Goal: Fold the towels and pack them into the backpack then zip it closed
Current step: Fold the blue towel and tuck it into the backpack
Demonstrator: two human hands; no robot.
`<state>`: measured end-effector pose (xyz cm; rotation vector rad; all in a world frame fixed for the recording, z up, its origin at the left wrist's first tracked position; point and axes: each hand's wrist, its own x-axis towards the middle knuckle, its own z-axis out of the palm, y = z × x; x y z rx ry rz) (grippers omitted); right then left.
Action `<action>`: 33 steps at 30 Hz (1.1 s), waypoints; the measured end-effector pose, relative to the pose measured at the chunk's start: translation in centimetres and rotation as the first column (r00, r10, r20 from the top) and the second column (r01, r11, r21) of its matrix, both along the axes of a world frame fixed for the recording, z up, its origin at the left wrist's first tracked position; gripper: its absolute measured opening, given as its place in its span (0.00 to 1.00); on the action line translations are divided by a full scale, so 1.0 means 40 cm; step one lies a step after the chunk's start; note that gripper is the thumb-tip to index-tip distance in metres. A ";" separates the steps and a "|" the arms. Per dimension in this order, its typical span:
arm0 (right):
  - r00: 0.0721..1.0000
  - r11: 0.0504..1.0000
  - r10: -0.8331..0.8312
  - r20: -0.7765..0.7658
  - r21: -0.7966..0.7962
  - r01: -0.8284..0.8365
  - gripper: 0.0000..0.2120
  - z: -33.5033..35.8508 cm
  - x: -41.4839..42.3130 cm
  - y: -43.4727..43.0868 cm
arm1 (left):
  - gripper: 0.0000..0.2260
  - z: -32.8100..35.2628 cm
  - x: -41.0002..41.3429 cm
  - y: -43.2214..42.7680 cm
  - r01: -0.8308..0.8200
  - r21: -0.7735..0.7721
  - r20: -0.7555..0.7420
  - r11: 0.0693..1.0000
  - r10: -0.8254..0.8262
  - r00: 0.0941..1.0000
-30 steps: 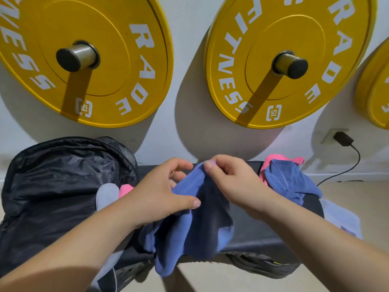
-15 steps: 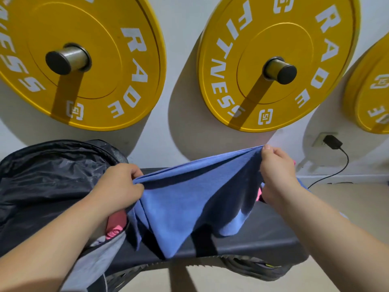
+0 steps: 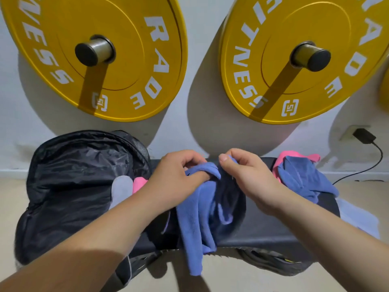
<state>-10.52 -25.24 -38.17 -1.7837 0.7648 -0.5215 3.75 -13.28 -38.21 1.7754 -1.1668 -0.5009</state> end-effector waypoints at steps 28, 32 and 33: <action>0.985 0.963 -0.170 0.005 0.212 0.165 0.13 -0.010 -0.025 0.029 | 0.11 -0.009 -0.024 0.003 -0.052 0.116 -0.430 0.992 0.097 0.898; 0.980 0.873 -0.173 0.099 0.476 0.106 0.06 0.010 -0.013 0.050 | 0.03 -0.014 -0.040 0.004 -0.058 0.025 -0.496 0.998 0.063 0.866; 0.979 0.859 -0.164 0.118 0.506 0.083 0.06 0.017 -0.016 0.047 | 0.03 -0.016 -0.038 0.004 -0.077 0.016 -0.480 0.997 0.075 0.874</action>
